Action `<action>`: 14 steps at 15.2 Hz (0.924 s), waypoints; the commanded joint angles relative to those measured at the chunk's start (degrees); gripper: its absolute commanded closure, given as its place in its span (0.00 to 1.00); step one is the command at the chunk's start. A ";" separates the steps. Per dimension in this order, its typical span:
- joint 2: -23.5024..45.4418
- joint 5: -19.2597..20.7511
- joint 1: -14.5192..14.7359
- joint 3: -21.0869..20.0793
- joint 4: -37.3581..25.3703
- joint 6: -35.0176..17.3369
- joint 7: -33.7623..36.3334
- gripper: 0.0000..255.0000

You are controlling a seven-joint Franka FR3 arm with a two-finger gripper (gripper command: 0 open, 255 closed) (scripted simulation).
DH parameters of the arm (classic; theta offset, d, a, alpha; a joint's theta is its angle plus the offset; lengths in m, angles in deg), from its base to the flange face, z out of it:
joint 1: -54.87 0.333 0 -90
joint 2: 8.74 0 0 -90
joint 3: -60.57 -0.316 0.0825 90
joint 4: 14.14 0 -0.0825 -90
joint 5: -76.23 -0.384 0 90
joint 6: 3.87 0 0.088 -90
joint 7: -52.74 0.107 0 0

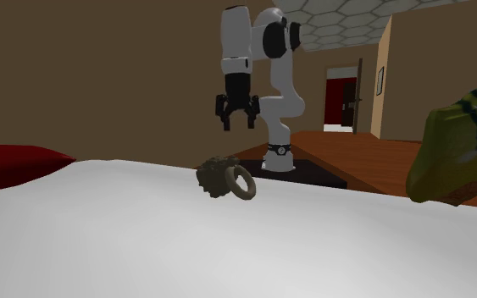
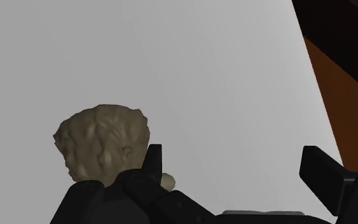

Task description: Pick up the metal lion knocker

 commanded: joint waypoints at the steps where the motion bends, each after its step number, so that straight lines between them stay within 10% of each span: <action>1: 5.29 -3.33 -0.44 0.28 -4.25 -0.75 -5.73 0.00; 9: 24.11 -13.47 -6.54 -3.70 -23.35 -0.12 -22.81 0.00; 14: 25.50 -14.33 -6.87 -4.24 -22.19 -2.54 -23.43 0.00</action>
